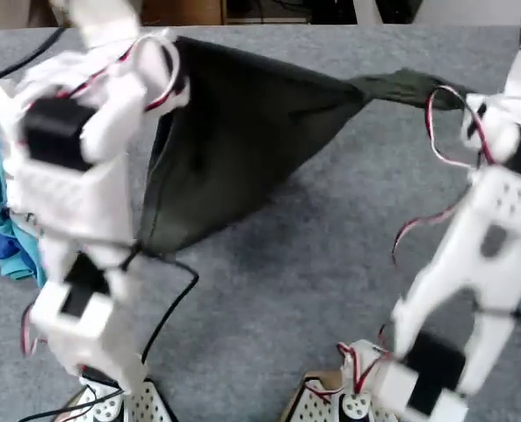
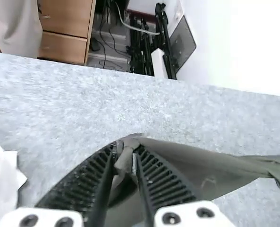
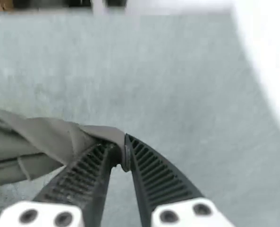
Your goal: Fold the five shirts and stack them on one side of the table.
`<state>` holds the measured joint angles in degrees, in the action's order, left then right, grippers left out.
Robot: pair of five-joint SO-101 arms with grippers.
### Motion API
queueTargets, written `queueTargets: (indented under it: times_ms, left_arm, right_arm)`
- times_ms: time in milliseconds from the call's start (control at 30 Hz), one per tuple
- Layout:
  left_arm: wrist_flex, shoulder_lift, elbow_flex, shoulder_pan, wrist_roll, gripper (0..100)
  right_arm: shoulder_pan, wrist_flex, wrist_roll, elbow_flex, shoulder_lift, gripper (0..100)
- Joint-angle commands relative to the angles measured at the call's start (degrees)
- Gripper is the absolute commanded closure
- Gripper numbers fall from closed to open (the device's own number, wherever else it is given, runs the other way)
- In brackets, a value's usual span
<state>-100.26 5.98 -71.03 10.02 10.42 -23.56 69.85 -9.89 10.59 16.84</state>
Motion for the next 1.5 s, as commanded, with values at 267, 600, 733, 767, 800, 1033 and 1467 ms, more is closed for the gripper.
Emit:
queueTargets:
  times_ms: [267,600,733,767,800,1033,1467]
  left_arm:
    - [-0.18,-42.77,49.05,-1.58,-13.71,98]
    - [6.24,-55.6,89.93,-1.49,-18.81,98]
    - [6.68,-61.32,101.36,1.05,-23.03,98]
    - [6.51,-62.9,103.91,1.49,-24.44,98]
    - [6.51,-64.4,106.2,1.67,-25.67,98]
    - [6.77,-71.78,117.71,1.49,-34.29,98]
    - [6.95,-71.87,117.98,1.76,-36.84,98]
  right_arm:
    - [8.13,13.89,-9.76,5.14,15.34,98.7]
    - [8.13,15.38,-14.15,-18.24,4.26,98.9]
    - [7.78,12.92,-18.9,-28.88,1.19,98.8]
    - [7.87,12.57,-21.01,-31.34,0.48,98.7]
    - [7.96,12.04,-23.3,-33.8,-0.22,98.6]
    - [7.6,11.08,-41.76,-44.0,-2.77,92.6]
    - [9.98,19.16,-53.71,-37.49,-2.77,80.4]
